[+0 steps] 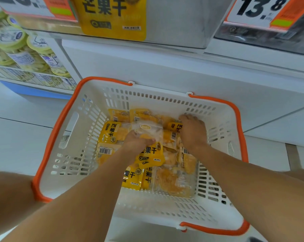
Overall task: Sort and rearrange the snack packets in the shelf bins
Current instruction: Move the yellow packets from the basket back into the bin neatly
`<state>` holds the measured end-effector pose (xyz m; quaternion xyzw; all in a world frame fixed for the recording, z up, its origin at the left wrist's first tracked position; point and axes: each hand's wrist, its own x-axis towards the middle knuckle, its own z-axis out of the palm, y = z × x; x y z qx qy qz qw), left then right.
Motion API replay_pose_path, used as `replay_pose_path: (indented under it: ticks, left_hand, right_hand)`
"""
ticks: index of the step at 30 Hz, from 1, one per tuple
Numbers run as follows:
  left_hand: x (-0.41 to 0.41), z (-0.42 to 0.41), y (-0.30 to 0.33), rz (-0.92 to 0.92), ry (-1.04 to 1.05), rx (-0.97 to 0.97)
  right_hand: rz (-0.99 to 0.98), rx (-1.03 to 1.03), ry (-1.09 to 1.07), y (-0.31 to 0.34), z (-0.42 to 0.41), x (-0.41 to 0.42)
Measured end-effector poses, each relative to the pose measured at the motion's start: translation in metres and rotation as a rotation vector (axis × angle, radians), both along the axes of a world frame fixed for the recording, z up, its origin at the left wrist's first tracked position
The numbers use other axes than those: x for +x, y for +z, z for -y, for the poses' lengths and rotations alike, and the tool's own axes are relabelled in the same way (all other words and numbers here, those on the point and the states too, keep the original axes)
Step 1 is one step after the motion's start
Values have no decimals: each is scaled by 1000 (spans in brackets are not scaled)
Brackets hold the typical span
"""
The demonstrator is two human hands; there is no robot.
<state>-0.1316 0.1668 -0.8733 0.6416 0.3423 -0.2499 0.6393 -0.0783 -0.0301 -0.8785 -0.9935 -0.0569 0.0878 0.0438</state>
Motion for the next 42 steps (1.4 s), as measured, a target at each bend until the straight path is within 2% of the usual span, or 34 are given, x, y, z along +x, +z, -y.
replay_pose_path:
  ticks: [3, 6, 10, 14, 17, 21, 26, 30, 34, 38, 42]
  left_hand:
    - [-2, -6, 5, 46, -4, 30]
    - [-3, -12, 7, 72, 52, 61]
    - [-7, -14, 13, 42, 91, 66]
    - [0, -9, 29, -26, 104, -31]
    - [9, -4, 63, -77, 147, -177]
    - [24, 0, 114, 11, 158, -302]
    - [29, 8, 178, 119, 196, -477]
    - [20, 1, 215, 130, 226, -480]
    - [-4, -19, 244, 192, 393, -513]
    - [-33, -34, 263, 302, 545, -565]
    - [-36, -26, 280, 423, 671, -661]
  right_hand:
    - [-29, -74, 31, 7, -9, 0]
    - [-52, -27, -17, 8, -4, -5]
    - [22, 34, -11, 14, 18, -1]
    - [-5, 397, -96, 54, 21, 4]
    - [-221, 809, -243, 114, 9, 9]
    - [-357, 864, -246, 198, 0, 11]
    - [-531, 1220, -499, 274, 6, -2]
    - [-476, 1444, -548, 295, -13, -3]
    - [-354, 1454, -508, 300, -50, -12]
    - [-357, 1459, -414, 298, -72, -34]
    - [-263, 1640, -482, 311, -76, -49]
